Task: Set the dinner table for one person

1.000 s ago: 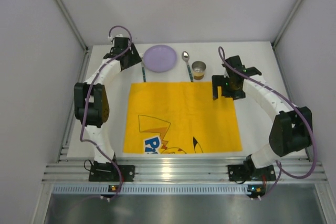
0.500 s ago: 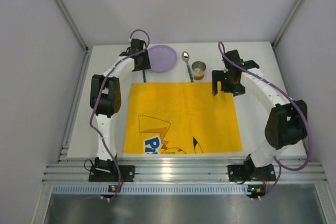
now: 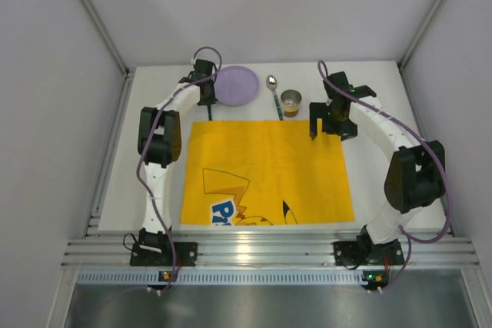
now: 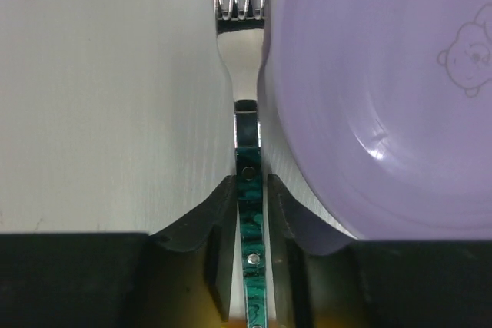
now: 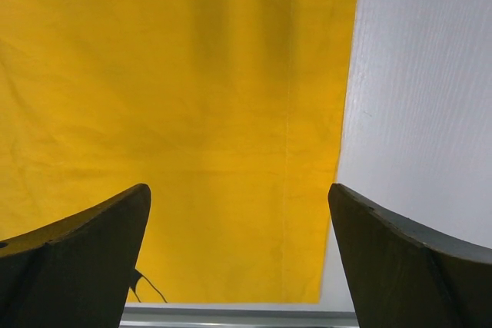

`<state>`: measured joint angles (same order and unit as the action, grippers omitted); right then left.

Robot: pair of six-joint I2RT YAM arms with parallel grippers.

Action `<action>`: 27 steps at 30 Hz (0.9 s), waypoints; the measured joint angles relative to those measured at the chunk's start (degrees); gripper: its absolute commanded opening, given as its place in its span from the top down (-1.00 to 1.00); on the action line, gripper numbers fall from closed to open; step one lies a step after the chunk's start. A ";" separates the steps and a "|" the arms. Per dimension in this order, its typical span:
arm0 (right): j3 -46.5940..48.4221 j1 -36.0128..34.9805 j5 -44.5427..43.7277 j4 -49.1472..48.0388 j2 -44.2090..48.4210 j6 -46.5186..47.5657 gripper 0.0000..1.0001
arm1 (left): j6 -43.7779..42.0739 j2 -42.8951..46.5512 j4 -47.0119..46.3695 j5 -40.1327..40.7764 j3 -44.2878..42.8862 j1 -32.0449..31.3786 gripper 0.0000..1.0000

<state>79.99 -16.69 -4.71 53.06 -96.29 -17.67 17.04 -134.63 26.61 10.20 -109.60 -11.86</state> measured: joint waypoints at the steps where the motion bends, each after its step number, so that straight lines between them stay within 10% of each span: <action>1: 0.09 0.02 -0.02 -0.09 0.00 0.00 -0.99 | 0.15 -0.48 -0.04 -0.07 -0.66 0.09 0.66; 3: 0.42 0.02 -0.11 0.46 0.00 0.00 -1.00 | 0.26 -1.25 -0.04 -0.20 -1.81 0.24 1.00; 18: 0.74 0.00 -1.16 2.89 0.46 0.07 -0.99 | 0.87 4.37 3.80 -0.57 -9.09 2.64 1.00; 27: 0.70 0.00 -1.22 3.39 4.39 0.09 -0.99 | 3.30 38.84 4.17 -2.62 25.46 -1.64 1.00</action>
<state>80.68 -16.69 -5.93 56.45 -91.90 -17.58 20.34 -95.79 30.79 7.57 -84.14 -13.50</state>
